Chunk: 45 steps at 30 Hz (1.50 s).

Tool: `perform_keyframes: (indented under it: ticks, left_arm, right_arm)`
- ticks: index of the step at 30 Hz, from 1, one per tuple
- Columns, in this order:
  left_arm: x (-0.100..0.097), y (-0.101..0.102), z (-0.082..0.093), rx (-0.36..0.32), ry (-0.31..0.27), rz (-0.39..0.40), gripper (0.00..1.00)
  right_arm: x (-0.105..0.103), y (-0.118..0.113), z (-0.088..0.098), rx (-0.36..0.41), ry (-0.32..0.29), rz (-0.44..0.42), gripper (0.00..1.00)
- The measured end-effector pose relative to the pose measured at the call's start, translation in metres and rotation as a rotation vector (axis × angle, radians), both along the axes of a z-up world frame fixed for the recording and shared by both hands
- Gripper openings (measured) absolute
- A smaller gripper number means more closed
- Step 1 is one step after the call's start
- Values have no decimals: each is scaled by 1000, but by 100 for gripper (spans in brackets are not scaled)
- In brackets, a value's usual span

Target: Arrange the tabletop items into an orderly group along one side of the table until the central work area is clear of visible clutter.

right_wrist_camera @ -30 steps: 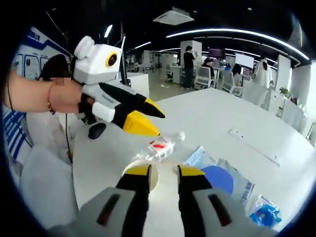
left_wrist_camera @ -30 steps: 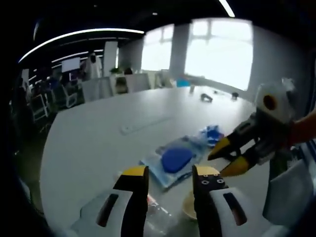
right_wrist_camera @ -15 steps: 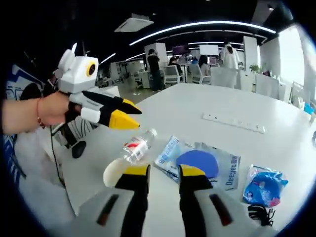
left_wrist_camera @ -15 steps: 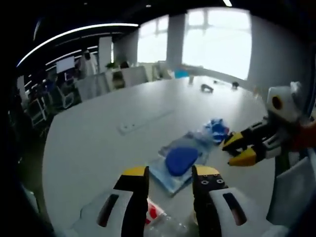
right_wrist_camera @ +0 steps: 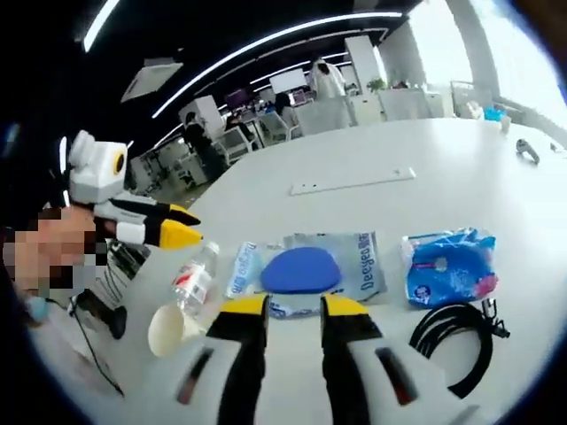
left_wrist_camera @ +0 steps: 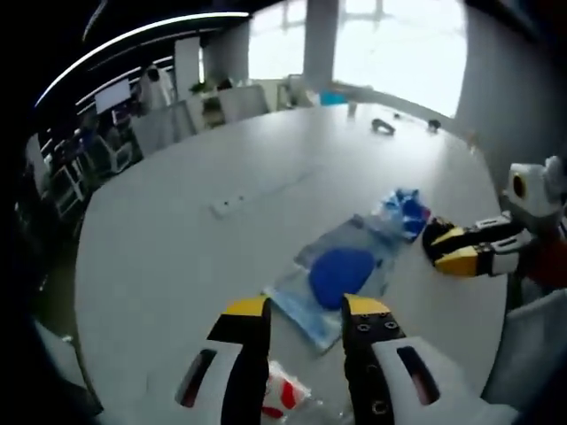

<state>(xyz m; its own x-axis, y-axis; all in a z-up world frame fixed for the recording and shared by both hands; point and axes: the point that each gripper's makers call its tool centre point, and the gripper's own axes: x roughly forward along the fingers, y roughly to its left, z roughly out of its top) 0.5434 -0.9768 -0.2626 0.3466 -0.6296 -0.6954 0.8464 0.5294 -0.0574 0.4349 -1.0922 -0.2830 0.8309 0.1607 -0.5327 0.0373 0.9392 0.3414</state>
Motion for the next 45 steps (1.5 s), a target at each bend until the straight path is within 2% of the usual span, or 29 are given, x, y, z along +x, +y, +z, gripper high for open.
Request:
perform_keyframes:
  ticks: [8,14,23,30,45]
  left_arm:
    - [3,-3,-17,40,37,-1,28]
    - [12,-2,-27,76,50,11,29]
    - [24,-6,-38,116,71,21,32]
    - [30,-1,-53,159,93,33,34]
    - [39,0,-67,180,130,46,34]
  right_arm:
    - [-1,-17,-11,38,21,-80,22]
    - [-2,-23,-21,68,47,-124,27]
    - [6,-31,-34,95,69,-185,27]
    - [10,-42,-47,110,92,-244,26]
    - [20,-54,-64,157,118,-319,28]
